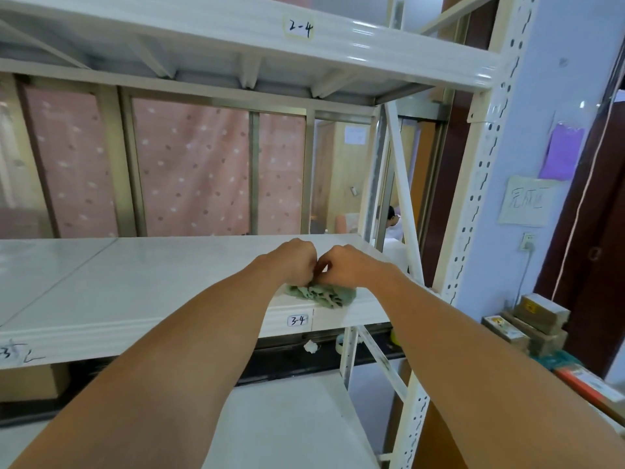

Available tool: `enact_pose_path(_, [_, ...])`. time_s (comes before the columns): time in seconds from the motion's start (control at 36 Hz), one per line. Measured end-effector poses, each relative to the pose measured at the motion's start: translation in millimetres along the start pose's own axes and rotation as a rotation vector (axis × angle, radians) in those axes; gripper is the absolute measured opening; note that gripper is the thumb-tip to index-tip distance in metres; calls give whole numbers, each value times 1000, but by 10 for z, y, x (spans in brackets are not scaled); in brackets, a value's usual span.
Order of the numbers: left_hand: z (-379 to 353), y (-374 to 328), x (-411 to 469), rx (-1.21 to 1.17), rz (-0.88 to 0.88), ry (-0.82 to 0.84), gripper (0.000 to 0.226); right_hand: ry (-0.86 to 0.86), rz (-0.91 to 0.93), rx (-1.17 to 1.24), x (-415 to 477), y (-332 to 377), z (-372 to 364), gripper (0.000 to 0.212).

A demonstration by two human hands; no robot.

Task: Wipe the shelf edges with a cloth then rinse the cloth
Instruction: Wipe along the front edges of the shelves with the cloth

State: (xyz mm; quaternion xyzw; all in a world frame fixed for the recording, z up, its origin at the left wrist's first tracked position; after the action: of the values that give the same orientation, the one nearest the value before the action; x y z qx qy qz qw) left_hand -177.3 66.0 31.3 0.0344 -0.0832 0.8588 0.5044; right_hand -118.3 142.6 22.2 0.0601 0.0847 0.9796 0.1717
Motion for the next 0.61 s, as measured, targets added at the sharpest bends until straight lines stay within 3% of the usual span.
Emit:
enact_pose_path(0.11, [-9, -7, 66, 79, -2, -31, 18, 115, -62, 77, 51, -14, -123, 30])
enact_pose_path(0.44, [-41, 233, 483, -42, 115, -150, 9, -116, -65, -204, 545, 57, 2, 21])
enact_pose_path(0.61, [-131, 685, 789, -117, 188, -85, 27, -107, -69, -145, 997, -34, -136, 30])
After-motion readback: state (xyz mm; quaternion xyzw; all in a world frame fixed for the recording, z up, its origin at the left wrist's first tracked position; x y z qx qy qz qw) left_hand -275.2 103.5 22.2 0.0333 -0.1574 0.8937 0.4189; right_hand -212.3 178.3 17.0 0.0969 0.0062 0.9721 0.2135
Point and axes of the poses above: each hand's wrist, its own x-axis towards the middle knuckle, its own z-axis out of the back of the hand, y = z × x, the point moved 8 cm from there along x, towards the middle knuckle, and after that the axes turned 3 degrees about y, right-handed, at the moved point
